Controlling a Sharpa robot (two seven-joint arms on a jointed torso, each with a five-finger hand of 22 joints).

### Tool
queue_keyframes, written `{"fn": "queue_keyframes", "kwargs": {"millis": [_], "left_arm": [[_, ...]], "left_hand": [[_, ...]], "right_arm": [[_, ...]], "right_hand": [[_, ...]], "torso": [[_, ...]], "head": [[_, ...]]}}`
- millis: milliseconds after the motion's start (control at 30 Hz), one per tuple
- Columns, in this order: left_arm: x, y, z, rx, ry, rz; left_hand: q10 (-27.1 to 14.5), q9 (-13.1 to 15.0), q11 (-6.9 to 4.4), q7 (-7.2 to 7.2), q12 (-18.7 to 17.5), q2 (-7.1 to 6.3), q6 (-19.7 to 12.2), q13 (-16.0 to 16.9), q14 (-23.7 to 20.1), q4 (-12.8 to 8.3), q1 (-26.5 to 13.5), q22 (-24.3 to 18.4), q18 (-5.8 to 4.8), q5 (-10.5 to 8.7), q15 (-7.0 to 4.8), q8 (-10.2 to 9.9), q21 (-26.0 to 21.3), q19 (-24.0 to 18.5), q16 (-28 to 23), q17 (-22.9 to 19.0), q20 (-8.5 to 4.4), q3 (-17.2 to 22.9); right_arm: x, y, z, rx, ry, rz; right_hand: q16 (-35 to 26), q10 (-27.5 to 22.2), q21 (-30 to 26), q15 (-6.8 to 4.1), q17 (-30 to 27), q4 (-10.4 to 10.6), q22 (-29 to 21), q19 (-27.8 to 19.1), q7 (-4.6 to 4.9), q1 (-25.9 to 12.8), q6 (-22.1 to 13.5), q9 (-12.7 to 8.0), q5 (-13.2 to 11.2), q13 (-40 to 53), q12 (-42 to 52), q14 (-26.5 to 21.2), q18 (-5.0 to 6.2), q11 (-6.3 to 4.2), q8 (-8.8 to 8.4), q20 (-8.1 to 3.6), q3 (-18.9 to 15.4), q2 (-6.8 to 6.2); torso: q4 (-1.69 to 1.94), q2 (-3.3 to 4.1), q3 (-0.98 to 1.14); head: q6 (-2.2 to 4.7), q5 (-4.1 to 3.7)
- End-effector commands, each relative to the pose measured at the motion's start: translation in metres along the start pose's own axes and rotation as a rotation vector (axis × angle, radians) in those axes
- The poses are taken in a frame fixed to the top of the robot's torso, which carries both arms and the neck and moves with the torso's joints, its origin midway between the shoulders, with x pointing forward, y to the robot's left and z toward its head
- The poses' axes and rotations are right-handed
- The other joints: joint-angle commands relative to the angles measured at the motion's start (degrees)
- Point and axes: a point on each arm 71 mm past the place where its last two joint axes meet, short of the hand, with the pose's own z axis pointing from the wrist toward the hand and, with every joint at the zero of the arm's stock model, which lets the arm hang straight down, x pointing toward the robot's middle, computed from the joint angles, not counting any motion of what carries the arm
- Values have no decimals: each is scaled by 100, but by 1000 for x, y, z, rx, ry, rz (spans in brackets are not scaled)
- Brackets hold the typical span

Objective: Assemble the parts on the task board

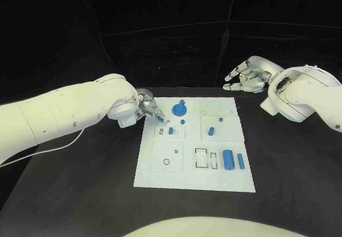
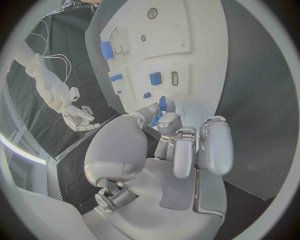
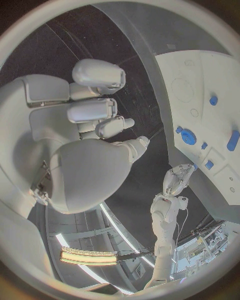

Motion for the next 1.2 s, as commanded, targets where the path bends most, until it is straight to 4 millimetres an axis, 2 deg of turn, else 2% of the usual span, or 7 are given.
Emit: {"fn": "queue_keyframes", "kwargs": {"millis": [33, 167, 300, 433, 833, 967, 1200], "left_arm": [[2, 0, -3, 43, -83, -72], [13, 3, -6, 60, -99, -75], [20, 4, -7, 72, -116, -51], [23, 5, -8, 71, -132, -14], [33, 11, -6, 25, -121, 71], [37, 14, -5, 10, -114, 92], [42, 15, -4, 0, -104, 113]], "left_hand": [[-34, 16, -12, -40, -71, -6, -5, -71, 596, -691, -69, 116, -20, 20, -13, 23, -24, 94, 18, 1510, -2, 731], [-47, 21, -15, -42, -103, -17, -8, -107, 596, -693, -76, 112, -19, 25, -15, 36, -29, 93, 18, 1510, -5, 750], [-45, 24, -17, -44, -105, -27, -10, -111, 596, -695, -80, 115, -20, 26, -17, 44, -26, 95, 18, 1510, -6, 761], [-40, 27, -18, -46, -104, -34, -11, -113, 596, -695, -84, 115, -19, 26, -19, 53, -27, 95, 18, 1510, -8, 772], [-44, 36, -22, -51, -138, -48, -11, -158, 596, -685, -105, 110, -18, 24, -22, 77, -33, 94, 18, 1510, -11, 795], [-8, 64, -39, -75, -105, -97, 10, -132, 596, -666, -152, 110, -17, 17, -34, 150, -37, 95, 18, 1510, -19, 816], [-8, 64, -39, -75, -105, -97, 10, -132, 596, -665, -153, 110, -17, 17, -34, 151, -37, 95, 18, 1510, -19, 816]], "right_arm": [[-1, 0, 0, -3, 6, -6], [-1, 0, 0, 0, 6, -6], [-1, 0, 0, 1, 6, -6], [-1, 0, 1, 1, 7, -6], [-1, -1, 1, 3, 6, -6], [-1, -1, 1, 3, 5, -6], [-1, -1, 1, 1, 4, -6]], "right_hand": [[-24, -26, -36, -30, 240, 35, -5, -36, -8, 48, -35, -3, 21, 2, 18, 315, 107, -8, 32, -2, 14, 15], [-26, -31, -40, -31, 242, 43, -10, -36, -8, 64, -39, -4, 85, -3, 13, 316, 108, -10, 41, -4, 19, 23], [-29, -36, -43, -32, 240, 51, -12, -35, -8, 74, -47, -5, 145, -7, 11, 317, 108, -10, 47, -5, 21, 24], [-30, -34, -42, -32, 240, 54, -9, -34, -8, 78, -48, -6, 161, -5, 14, 317, 107, -10, 49, -5, 22, 25], [-29, -36, -43, -33, 244, 60, -9, -32, -8, 83, -51, -6, 193, -7, 13, 318, 107, -10, 54, -6, 24, 27], [-29, -36, -43, -33, 244, 60, -9, -32, -8, 83, -51, -6, 193, -7, 13, 318, 107, -10, 54, -6, 24, 27], [-29, -36, -43, -33, 244, 60, -9, -32, -8, 83, -51, -6, 194, -7, 12, 318, 107, -10, 54, -6, 24, 27]], "torso": [[8, -1, 5], [11, 0, -6], [16, 0, -4], [-8, 3, 2], [0, 5, 0], [6, 1, -7], [-3, 3, -3]], "head": [[-10, 10], [-19, 19], [-22, 42], [-31, 71], [-63, 60], [-72, 57], [-88, 74]]}}
